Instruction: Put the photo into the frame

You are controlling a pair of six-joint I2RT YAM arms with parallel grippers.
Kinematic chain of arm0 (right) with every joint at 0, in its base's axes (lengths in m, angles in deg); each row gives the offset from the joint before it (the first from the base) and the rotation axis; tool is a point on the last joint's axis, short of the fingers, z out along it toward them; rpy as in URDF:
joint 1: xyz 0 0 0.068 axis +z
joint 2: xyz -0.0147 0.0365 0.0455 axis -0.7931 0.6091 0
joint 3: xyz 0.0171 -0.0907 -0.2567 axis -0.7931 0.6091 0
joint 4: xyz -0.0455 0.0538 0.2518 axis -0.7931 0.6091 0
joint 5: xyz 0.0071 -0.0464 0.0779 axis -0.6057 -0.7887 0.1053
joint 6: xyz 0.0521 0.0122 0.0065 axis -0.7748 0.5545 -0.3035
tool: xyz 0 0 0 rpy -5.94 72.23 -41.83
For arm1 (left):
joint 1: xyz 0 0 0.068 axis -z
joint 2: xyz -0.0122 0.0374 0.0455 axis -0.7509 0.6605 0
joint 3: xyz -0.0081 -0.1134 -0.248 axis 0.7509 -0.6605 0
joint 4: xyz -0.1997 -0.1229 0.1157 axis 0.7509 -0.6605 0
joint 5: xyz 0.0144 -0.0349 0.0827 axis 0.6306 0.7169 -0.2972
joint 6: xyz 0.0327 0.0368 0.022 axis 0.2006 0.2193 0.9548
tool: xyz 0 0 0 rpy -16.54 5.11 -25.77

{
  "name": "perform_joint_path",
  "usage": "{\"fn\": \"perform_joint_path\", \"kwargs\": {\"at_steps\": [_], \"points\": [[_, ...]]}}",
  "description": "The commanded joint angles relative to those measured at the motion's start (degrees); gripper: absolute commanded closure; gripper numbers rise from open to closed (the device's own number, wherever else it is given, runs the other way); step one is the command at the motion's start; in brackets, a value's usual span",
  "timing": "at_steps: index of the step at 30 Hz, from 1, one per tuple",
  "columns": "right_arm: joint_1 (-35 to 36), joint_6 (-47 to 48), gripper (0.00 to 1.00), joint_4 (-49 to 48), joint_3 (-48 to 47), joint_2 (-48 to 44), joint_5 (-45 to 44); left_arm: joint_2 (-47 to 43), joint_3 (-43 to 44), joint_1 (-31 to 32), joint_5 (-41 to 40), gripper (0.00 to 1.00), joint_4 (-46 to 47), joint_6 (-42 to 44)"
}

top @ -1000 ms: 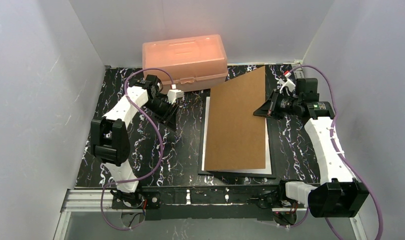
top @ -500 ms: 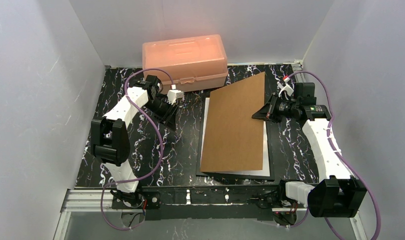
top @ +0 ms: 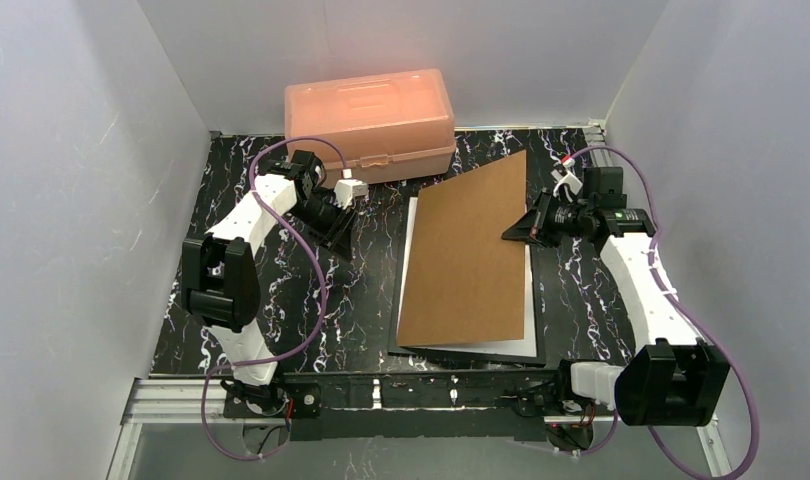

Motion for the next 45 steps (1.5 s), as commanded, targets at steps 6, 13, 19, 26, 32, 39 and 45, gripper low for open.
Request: {"fn": "perform_joint_path", "kwargs": {"at_steps": [6,13,19,26,32,39,45], "points": [[-0.01,3.38,0.99,-2.44,-0.25,3.79,1.48,-0.61,-0.28,-0.05,0.15,0.65,-0.82,0.49],[-0.02,5.39,0.99,-1.79,-0.83,5.84,1.55,-0.1,-0.19,-0.13,-0.18,0.65,-0.77,0.58],[-0.02,5.87,0.99,-2.48,-1.35,7.57,2.37,0.24,-0.04,-0.07,-0.53,0.66,-0.73,0.65],[-0.02,6.18,0.99,-3.02,-2.6,8.42,2.95,0.87,-0.02,-0.05,-1.29,0.66,-0.46,0.79],[-0.02,6.29,0.99,-3.81,-2.73,9.47,4.71,2.14,-0.91,0.01,-2.41,0.67,1.67,-0.4],[-0.11,6.3,0.99,-4.91,-1.57,10.11,5.08,6.19,-1.75,4.1,-5.39,0.7,8.13,-4.39],[-0.02,7.73,0.99,-3.85,-2.94,12.41,4.05,9.64,-0.3,7.07,-6.78,0.71,10.5,-6.01]]}}
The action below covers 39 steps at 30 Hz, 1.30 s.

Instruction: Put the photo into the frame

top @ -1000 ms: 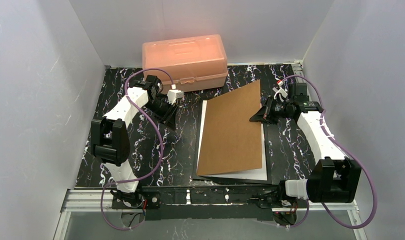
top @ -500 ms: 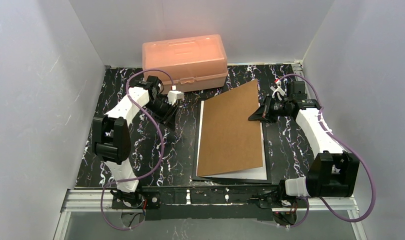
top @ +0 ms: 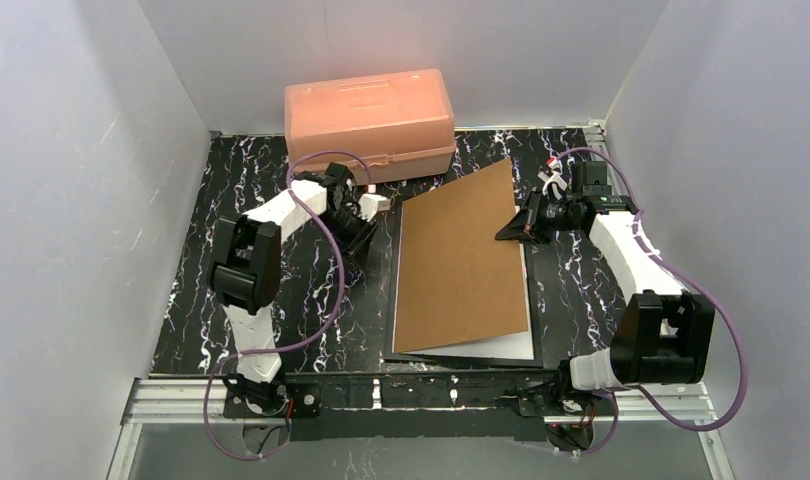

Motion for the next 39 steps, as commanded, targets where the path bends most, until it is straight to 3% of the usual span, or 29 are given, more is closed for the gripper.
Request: {"fn": "perform_joint_path", "kwargs": {"at_steps": [1,18,39], "points": [[0.31,4.55,0.99,-1.21,-2.63,1.61,-0.84,1.43,1.03,1.53,-0.95,0.71,1.86,-2.03],[0.32,7.26,0.96,2.19,-2.4,3.48,-6.52,4.19,2.1,3.39,-0.83,0.77,4.58,-3.58],[0.31,-1.02,0.94,-11.21,9.42,-1.78,-3.74,7.64,-1.54,7.65,0.49,0.85,7.56,-4.83]]}}
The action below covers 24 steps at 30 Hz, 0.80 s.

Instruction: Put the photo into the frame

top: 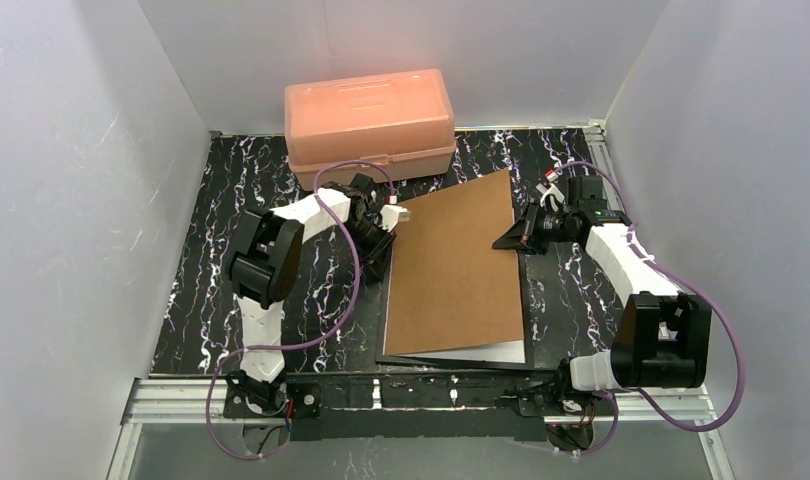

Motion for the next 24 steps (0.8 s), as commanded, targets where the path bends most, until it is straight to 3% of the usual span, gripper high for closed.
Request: {"fn": "perform_joint_path", "kwargs": {"at_steps": [1,8,12,19,24], "points": [[0.37,-0.42,0.94,-6.37,3.89,-1.31,-3.11,1.52,-1.27,0.26,1.52,0.86,0.36,-0.52],[0.35,-6.26,0.96,-13.16,9.69,-3.64,-2.93,2.3,-1.84,0.27,2.62,0.88,0.64,-0.59],[0.4,-5.02,0.93,-12.76,11.44,-4.13,-4.37,1.98,-2.37,0.31,2.4,0.89,0.56,-0.08],[0.53,0.83,0.64,-6.0,9.52,-2.79,-10.75,1.11,-2.79,0.26,1.77,0.9,0.61,0.04],[1.56,3.83,0.48,0.48,5.64,-1.78,-18.38,-0.21,-2.52,-0.42,1.35,0.91,0.52,-0.1]]}}
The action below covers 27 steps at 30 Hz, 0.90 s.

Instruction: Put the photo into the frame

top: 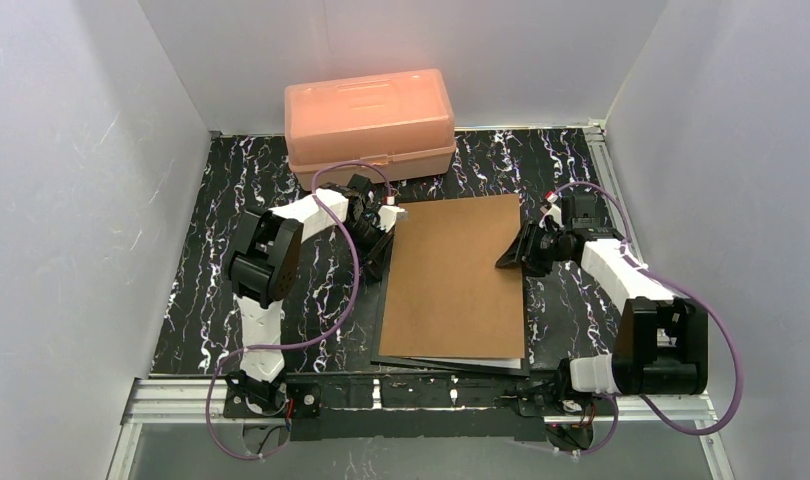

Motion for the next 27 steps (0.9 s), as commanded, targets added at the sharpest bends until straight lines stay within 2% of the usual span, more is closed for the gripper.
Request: {"fn": "perform_joint_path", "kwargs": {"at_steps": [1,7,12,19,23,27], "points": [[1.7,4.83,0.45,6.62,-4.93,0.74,-9.59,-0.59,-1.43,-0.01,-0.47,0.91,-0.23,0.57],[5.57,6.01,0.36,10.46,-9.04,4.36,-15.98,-2.02,-0.24,-1.57,-1.49,0.91,-1.35,2.3],[9.04,6.15,0.34,11.99,-11.96,7.56,-19.53,-2.21,0.32,-2.21,-1.37,0.92,-1.87,2.58],[12.59,7.66,0.28,17.47,-17.78,10.92,-29.1,-2.29,0.57,-2.4,-0.9,0.92,-1.72,2.22],[13.99,8.12,0.1,19.95,-20.58,11.85,-34.01,-2.42,0.54,-2.38,-0.72,0.92,-1.73,2.21],[14.57,8.11,0.06,19.94,-21.34,11.91,-34.7,-2.7,0.25,-2.43,-0.66,0.92,-1.74,2.21]]}}
